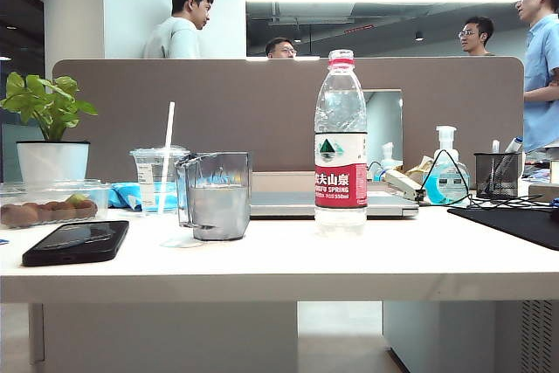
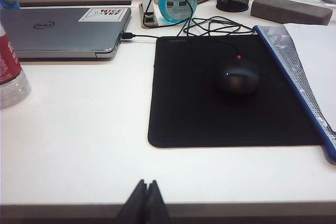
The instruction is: Pick up the mineral water bottle on the table and pour water into the mug until it's half full.
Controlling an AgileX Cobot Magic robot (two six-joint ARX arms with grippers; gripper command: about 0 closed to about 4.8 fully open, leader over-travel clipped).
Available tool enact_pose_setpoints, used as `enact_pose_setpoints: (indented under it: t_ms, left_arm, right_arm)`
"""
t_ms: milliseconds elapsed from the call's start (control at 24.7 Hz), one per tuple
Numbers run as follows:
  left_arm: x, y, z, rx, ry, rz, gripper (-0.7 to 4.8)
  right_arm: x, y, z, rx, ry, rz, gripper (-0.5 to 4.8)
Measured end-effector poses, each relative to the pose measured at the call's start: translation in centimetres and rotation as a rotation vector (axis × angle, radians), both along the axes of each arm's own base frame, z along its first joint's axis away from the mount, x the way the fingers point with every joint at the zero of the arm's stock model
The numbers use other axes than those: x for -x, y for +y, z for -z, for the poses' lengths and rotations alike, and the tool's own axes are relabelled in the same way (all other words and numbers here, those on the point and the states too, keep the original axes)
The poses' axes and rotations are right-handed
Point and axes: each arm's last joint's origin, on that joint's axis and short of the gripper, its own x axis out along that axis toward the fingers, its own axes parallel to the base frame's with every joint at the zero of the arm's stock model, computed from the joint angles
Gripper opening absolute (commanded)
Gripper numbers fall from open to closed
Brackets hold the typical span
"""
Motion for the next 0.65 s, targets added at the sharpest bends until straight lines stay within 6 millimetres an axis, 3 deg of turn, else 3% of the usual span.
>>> enact_pose_setpoints:
  t_ms: [162,648]
  left_arm:
    - [0.00,0.41,0.01,-0.004,0.001,-0.143,-0.03]
    - [0.00,0.41,0.01,0.002,0.001,-0.142,-0.04]
  right_arm:
    - [0.00,0.00,0.00,0.000,0.000,0.000,-0.05]
    - [0.00,0.00,0.00,0.000,0.000,0.000,-0.05]
